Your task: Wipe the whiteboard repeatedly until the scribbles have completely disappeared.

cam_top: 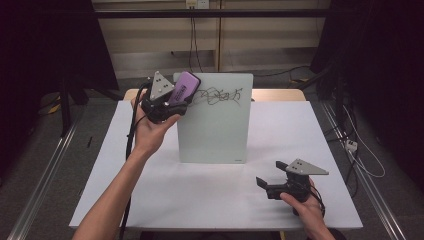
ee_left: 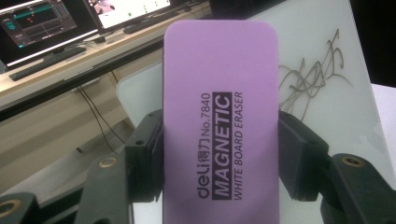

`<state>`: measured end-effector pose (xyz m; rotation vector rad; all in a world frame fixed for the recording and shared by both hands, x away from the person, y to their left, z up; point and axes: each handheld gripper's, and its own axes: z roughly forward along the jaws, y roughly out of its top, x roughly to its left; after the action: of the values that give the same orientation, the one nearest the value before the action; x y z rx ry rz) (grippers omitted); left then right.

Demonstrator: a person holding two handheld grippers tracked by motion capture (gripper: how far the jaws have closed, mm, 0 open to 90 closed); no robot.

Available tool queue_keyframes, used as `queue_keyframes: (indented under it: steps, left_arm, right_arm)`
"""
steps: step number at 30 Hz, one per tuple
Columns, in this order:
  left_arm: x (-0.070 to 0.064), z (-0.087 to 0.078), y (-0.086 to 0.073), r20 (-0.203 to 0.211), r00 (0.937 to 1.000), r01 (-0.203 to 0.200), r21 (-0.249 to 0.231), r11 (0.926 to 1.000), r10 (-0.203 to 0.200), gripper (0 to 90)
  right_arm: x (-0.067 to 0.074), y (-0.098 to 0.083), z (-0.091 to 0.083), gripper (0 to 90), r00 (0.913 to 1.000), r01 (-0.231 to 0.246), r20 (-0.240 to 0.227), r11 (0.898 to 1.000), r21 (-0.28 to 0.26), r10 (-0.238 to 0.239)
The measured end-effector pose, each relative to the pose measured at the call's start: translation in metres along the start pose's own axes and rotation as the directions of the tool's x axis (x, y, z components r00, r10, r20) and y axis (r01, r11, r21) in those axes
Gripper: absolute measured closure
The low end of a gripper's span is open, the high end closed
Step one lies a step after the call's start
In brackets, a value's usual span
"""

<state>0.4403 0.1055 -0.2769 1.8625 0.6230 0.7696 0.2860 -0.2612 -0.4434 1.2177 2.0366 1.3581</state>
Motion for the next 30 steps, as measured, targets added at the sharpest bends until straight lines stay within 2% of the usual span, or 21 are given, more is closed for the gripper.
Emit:
queue_keyframes:
  steps: [8,14,20,27,30]
  left_arm:
    - [-0.001,0.003,-0.001,0.011,0.9999,0.002,0.014,0.9999,-0.002,41.2]
    - [-0.008,0.007,-0.002,0.029,0.9995,-0.008,0.031,0.9995,0.008,41.2]
    - [-0.017,0.014,-0.011,0.066,0.9977,-0.021,0.053,0.9984,0.017,41.0]
    - [-0.034,0.022,-0.019,0.117,0.9917,-0.063,0.087,0.9943,0.052,40.9]
    - [-0.040,0.023,-0.022,0.123,0.9905,-0.074,0.097,0.9925,0.062,40.9]
  right_arm:
    - [0.000,0.000,0.000,5.1,1.0000,-0.003,0.007,1.000,0.002,0.003]
    - [0.001,0.000,0.001,5.1,1.0000,-0.002,0.003,1.000,0.003,0.002]
    - [0.001,0.000,0.000,5.1,1.0000,-0.005,0.002,1.000,0.005,0.005]
    - [0.001,0.000,0.001,5.1,1.0000,-0.002,0.003,1.000,0.006,0.002]
    - [0.001,0.000,0.000,5.1,1.0000,-0.004,0.003,1.000,0.006,0.004]
